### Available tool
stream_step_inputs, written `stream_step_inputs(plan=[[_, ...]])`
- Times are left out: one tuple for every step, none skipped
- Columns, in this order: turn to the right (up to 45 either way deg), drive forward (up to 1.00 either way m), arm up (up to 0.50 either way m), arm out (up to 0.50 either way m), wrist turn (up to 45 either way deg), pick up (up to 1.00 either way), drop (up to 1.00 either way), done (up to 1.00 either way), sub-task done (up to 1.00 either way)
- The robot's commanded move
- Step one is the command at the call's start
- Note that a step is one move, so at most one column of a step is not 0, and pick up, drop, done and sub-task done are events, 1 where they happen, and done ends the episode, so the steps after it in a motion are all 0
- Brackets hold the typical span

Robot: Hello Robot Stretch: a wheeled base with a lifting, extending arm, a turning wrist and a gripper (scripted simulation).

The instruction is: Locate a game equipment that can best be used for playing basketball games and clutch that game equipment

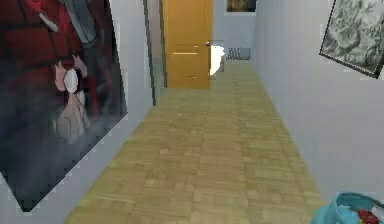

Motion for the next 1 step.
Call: stream_step_inputs(plan=[[0.0, 1.00, 0.00, 0.00, 0.0, 0.00, 0.00, 0.00, 0.00]])
